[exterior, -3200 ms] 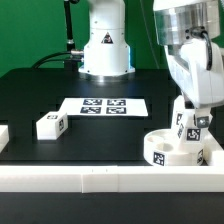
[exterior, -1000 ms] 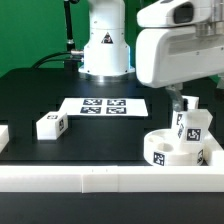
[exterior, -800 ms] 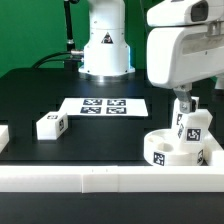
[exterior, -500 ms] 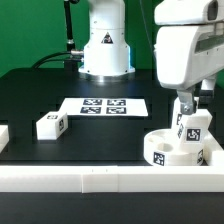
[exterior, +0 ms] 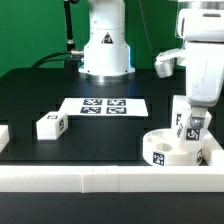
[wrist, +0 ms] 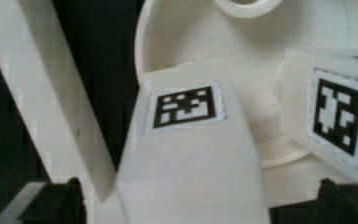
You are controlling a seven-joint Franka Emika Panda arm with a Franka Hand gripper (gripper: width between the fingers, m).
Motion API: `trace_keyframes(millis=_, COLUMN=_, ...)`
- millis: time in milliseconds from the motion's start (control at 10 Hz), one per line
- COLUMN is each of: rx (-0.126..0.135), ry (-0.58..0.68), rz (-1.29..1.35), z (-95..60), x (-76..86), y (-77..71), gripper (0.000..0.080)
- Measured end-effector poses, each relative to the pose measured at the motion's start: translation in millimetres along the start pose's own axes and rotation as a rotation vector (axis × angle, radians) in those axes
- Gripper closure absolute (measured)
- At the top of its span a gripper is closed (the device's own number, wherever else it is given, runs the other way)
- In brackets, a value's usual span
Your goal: Assemble stool
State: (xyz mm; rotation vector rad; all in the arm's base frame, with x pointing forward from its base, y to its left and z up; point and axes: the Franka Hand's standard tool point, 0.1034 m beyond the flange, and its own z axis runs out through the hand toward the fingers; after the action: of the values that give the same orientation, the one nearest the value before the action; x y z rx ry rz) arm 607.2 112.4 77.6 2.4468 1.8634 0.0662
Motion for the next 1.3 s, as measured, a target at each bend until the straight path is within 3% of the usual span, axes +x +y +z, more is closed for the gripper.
trace_keyframes(millis=200, rx=-0.001, ry=-0.002, rz=-0.001, z=0.1, x=-4.9, y=2.4, gripper=0.0163)
trace_keyframes(millis=400, rx=-0.002, ry=-0.002, rz=0.081, z=-0.4, x=-8.3, y=4.6, gripper=0.0461)
trace_keyframes(millis=600, rx=-0.002, ry=-0.001, rz=0.131, z=-0.7, x=-8.4, y=5.0, gripper=0.0461)
trace_keyframes(millis=800, rx=-0.003, ry=0.001, rz=0.404, z=-0.9, x=-8.0, y=4.9, gripper=0.0461)
trace_keyframes(millis=1100, rx=0.046, ry=0.028, rz=0.963, z=-0.9, x=-7.7, y=3.7, gripper=0.0461)
trace_keyframes(millis=1300, rx=0.042, ry=0.022, rz=1.200, z=-1.3, x=-12.6, y=6.4, gripper=0.0461)
